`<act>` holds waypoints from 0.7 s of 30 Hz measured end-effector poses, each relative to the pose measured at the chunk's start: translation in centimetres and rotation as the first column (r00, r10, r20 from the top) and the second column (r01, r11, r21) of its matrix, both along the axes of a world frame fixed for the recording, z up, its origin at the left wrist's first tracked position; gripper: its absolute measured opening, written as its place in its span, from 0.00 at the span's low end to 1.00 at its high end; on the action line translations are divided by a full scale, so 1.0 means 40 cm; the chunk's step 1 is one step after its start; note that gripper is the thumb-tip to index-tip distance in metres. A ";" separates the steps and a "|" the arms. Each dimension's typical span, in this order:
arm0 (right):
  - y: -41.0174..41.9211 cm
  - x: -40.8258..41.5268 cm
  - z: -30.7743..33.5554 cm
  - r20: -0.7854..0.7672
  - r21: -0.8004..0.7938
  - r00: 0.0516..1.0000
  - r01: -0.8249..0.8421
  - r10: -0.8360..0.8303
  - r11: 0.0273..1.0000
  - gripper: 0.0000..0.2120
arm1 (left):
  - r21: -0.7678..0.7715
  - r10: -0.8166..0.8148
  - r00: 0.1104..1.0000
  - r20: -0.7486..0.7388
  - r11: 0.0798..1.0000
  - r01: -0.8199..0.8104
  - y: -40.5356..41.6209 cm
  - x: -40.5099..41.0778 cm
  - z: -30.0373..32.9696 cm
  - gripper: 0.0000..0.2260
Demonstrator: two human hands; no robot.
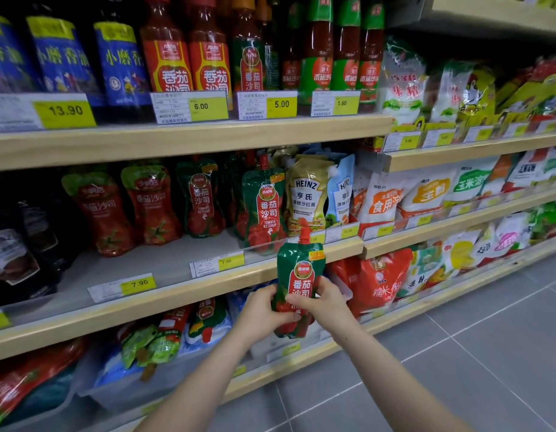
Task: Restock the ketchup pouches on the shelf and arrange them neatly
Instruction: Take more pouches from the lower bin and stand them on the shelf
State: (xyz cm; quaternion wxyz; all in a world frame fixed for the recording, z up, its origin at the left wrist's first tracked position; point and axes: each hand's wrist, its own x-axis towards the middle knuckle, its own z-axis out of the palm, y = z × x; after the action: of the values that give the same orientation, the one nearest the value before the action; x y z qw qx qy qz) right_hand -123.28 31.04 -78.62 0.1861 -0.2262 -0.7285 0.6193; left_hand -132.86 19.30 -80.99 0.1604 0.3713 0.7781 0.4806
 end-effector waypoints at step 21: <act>-0.166 -0.351 0.223 -0.245 0.329 0.953 -0.093 0.180 0.940 0.19 | -0.021 0.289 0.415 -0.863 0.799 -0.600 -0.396 -0.288 0.118 0.22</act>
State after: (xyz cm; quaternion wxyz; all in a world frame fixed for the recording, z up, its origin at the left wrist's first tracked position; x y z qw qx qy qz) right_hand -137.33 24.41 -69.71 0.2741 -0.0552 -0.7991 0.5322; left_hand -144.40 3.48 -76.29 -0.3006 0.2950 0.8967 0.1363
